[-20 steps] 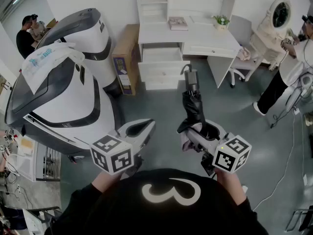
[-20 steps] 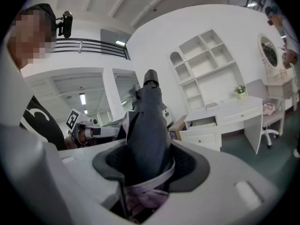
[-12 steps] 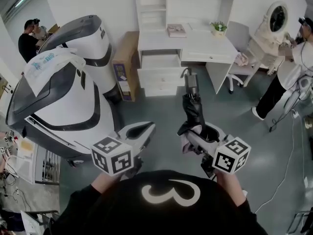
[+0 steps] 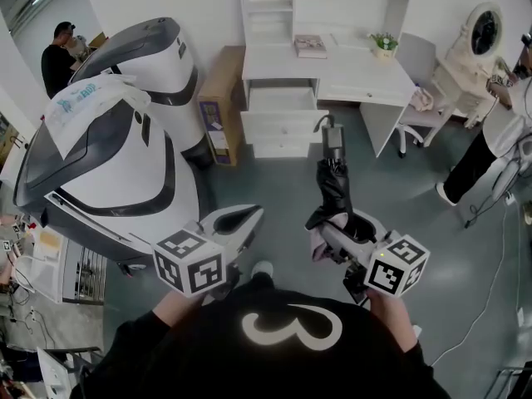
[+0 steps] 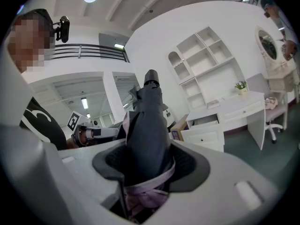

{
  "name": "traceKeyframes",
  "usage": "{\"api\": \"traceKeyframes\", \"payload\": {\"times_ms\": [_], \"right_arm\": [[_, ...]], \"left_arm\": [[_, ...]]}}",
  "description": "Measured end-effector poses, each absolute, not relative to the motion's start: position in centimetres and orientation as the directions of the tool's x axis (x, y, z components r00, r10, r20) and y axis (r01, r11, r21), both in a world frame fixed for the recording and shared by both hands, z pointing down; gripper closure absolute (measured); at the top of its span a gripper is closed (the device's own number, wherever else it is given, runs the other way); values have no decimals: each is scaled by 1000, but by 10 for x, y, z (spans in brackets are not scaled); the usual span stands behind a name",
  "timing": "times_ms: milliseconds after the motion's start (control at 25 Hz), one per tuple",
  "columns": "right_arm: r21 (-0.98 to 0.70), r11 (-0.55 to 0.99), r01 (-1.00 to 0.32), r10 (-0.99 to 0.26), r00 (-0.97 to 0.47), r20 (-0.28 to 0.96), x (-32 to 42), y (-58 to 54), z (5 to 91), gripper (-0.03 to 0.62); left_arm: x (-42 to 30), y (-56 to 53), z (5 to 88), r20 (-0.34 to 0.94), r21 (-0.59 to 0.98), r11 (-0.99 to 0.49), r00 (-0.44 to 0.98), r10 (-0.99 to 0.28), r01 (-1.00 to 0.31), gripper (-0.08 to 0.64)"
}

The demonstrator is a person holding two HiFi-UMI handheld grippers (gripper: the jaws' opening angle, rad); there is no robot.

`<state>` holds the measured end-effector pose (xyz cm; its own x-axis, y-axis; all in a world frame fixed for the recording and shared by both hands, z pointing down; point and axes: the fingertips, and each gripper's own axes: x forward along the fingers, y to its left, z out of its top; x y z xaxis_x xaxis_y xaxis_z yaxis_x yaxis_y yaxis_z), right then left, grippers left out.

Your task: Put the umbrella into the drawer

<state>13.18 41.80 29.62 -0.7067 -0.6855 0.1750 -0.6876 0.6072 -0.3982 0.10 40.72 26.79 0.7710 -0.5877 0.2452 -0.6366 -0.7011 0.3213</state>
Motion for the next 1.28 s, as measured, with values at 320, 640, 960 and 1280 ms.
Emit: {"api": "traceKeyframes", "payload": {"times_ms": [320, 640, 960, 1280], "right_arm": [[-410, 604, -683, -675, -712, 193, 128, 370, 311, 356], [-419, 571, -706, -678, -693, 245, 120, 287, 333, 356], [-461, 517, -721, -671, -676, 304, 99, 159, 355, 357], [-482, 498, -721, -641, -681, 356, 70, 30, 368, 357]], "left_arm": [[1, 360, 279, 251, 328, -700, 773, -582, -634, 551], [-6, 268, 303, 264, 348, -706, 787, -557, -617, 551], [-25, 132, 323, 310, 401, -693, 800, -513, -599, 551], [-55, -9, 338, 341, 423, -669, 792, -507, -611, 551]]}}
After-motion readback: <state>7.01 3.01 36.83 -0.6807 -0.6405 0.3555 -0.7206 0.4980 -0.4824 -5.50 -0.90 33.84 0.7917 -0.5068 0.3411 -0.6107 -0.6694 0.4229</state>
